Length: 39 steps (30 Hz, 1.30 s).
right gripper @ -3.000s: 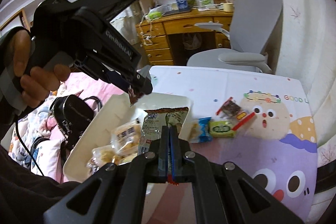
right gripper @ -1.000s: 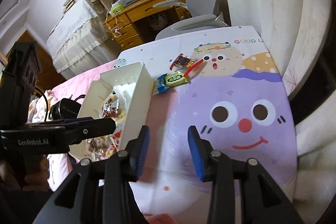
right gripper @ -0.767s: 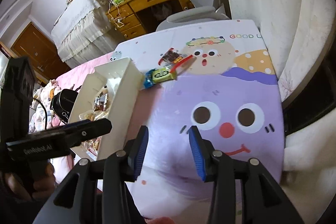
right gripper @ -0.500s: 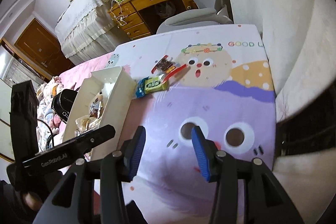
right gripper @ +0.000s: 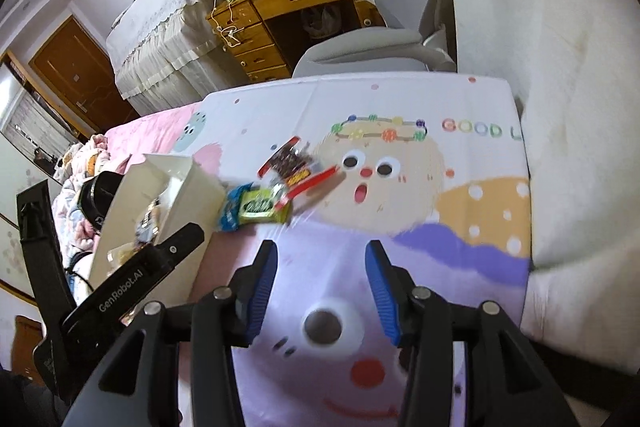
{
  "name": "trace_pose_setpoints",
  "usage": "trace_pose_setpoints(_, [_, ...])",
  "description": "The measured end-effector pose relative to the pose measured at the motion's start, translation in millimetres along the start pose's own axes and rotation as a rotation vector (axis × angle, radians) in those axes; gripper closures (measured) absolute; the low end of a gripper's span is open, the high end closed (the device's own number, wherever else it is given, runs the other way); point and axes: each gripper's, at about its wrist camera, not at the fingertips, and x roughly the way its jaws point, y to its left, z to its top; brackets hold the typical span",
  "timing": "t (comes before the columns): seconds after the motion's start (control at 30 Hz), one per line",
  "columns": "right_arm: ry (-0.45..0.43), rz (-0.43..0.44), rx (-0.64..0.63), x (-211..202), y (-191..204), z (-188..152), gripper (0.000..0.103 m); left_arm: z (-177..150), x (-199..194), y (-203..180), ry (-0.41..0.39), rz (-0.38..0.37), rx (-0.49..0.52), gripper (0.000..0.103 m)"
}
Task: Organize snacks
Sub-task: 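Move both grippers back to the blue and red-striped packets, then grasp the blue packet with the left gripper while the right gripper grasps the red-striped chocolate bag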
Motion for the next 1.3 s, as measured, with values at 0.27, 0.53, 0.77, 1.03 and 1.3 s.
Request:
trace_pose_setpoints(0.27, [-0.032,-0.052,-0.137,54,1,28,0.043,5,41,9,-0.017,0.062,-0.186,0.023])
trace_pose_setpoints(0.53, [-0.013,-0.045,-0.307,110,9,49,0.04,25,71,17,0.005,0.099,-0.323,0.023])
trace_pose_setpoints(0.77, [-0.025,0.018,-0.372,141,15,57,0.04,36,85,11,0.012,0.131,-0.37,0.023])
trace_pose_setpoints(1.03, [-0.027,0.073,-0.455,163,33,52,0.04,41,98,6,0.023,0.224,-0.36,0.023])
trace_pose_setpoints(1.3, [-0.03,0.07,-0.507,173,43,51,0.035,46,119,5,0.088,0.315,-0.346,0.023])
